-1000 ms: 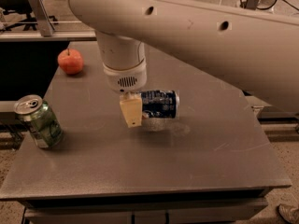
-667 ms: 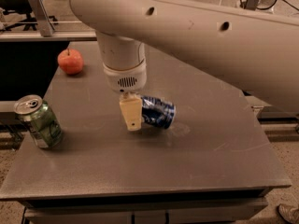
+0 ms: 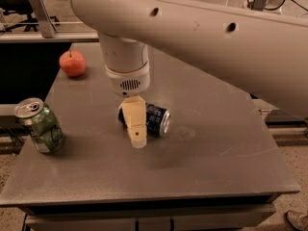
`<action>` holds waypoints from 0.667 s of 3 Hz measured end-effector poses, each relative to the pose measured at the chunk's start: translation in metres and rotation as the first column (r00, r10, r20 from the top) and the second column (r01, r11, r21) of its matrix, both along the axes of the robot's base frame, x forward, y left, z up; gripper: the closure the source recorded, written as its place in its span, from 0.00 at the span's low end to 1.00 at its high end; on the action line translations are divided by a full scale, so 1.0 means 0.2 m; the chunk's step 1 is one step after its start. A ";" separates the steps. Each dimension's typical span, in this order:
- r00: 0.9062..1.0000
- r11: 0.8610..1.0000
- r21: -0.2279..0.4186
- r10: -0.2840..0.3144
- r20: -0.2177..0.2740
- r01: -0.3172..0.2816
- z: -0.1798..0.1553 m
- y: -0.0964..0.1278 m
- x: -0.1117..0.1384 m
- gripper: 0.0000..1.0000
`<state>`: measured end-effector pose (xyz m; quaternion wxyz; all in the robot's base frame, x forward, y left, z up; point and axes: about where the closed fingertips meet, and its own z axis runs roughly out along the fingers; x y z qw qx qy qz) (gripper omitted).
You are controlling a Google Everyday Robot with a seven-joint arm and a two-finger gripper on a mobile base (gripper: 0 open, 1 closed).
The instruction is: Knock pepsi can over
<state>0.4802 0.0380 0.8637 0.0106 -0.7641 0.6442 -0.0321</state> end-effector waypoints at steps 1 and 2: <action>0.999 1.000 0.020 -0.023 0.039 0.022 0.06 -0.11 0.08 0.00; 0.994 0.995 0.076 -0.070 0.078 0.064 0.12 -0.35 0.15 0.00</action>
Offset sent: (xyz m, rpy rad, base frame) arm 0.0495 -0.1499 0.0438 0.1425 -0.1291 -0.1385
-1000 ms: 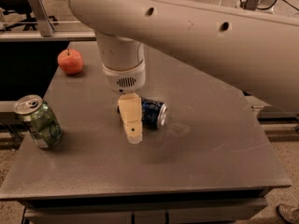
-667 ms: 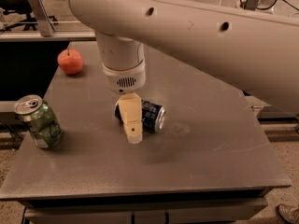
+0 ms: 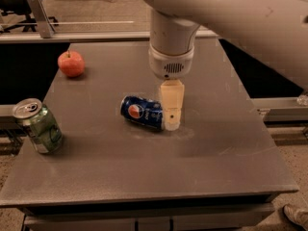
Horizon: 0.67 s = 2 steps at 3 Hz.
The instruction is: Knock pepsi can over
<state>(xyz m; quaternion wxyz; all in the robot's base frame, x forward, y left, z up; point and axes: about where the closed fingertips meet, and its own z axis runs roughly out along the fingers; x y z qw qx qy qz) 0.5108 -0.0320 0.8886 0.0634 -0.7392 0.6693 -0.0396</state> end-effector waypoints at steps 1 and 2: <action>0.999 0.994 0.103 -0.034 -0.007 0.035 -0.05 -0.29 0.11 0.00; 0.989 0.962 0.230 -0.141 -0.051 0.149 -0.14 -0.50 0.22 0.00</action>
Offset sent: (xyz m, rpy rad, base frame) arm 0.0765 -0.1546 -0.0474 0.4211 0.0905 -0.4487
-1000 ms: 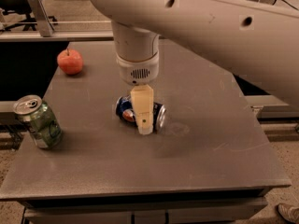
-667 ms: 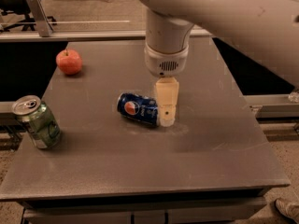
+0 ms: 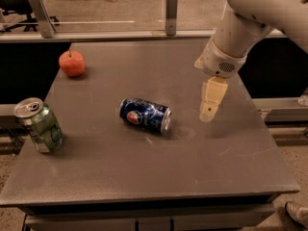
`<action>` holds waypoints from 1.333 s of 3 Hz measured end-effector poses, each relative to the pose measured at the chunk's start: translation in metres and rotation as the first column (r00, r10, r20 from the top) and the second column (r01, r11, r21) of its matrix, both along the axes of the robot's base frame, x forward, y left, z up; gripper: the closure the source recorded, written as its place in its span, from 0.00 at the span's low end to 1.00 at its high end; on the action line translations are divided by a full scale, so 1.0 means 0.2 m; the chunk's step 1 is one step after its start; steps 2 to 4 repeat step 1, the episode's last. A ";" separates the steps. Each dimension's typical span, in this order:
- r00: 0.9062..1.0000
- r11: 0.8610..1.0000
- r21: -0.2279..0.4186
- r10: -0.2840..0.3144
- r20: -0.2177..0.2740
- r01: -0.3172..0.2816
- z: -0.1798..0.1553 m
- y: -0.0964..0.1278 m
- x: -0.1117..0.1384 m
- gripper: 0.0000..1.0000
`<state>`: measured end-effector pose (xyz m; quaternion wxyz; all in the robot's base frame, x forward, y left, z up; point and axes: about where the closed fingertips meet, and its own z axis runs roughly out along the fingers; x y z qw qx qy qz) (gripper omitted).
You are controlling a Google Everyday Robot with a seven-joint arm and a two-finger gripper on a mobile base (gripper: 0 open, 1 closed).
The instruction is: Knock pepsi can over
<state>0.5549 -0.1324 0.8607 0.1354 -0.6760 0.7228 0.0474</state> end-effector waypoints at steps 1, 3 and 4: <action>1.000 1.000 0.012 0.003 -0.011 -0.002 -0.01 0.02 0.00 0.00; 1.000 1.000 0.012 0.003 -0.011 -0.002 -0.01 0.02 0.00 0.00; 1.000 1.000 0.012 0.003 -0.011 -0.002 -0.01 0.02 0.00 0.00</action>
Offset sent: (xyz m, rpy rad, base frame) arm 0.0000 0.0000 0.0000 0.0000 0.0000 0.0000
